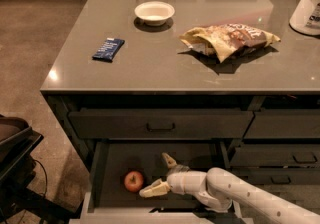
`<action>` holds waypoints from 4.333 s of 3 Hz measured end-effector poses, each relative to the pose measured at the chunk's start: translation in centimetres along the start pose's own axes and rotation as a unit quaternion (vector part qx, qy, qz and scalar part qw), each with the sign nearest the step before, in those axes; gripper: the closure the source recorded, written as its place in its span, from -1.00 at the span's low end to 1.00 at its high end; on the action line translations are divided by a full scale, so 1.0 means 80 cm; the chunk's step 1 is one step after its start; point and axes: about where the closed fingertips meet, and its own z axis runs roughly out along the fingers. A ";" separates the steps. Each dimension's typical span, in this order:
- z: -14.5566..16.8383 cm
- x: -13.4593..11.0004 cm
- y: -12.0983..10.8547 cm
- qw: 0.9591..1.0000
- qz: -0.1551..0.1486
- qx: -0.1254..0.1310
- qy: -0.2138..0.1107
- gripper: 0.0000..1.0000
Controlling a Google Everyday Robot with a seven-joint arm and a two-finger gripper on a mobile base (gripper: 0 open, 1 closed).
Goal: Pick apple from middle drawer and place on counter
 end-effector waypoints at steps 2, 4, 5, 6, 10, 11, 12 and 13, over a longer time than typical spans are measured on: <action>0.052 0.002 0.010 0.999 -0.002 -0.032 -0.021 -1.00; 0.070 0.020 0.015 0.999 0.010 -0.043 -0.022 -1.00; 0.080 0.031 0.016 0.999 0.014 -0.036 -0.023 -1.00; 0.089 0.039 0.015 0.999 0.011 -0.022 -0.022 -1.00; 0.104 0.050 0.017 0.999 0.020 0.031 -0.023 -0.16; 0.104 0.050 0.017 0.999 0.020 0.031 -0.023 0.30; 0.104 0.050 0.017 0.999 0.020 0.031 -0.023 0.77; 0.104 0.050 0.017 0.999 0.020 0.031 -0.023 1.00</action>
Offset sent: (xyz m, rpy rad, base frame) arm 0.0132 0.0478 -0.0156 0.0797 -0.0091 0.0810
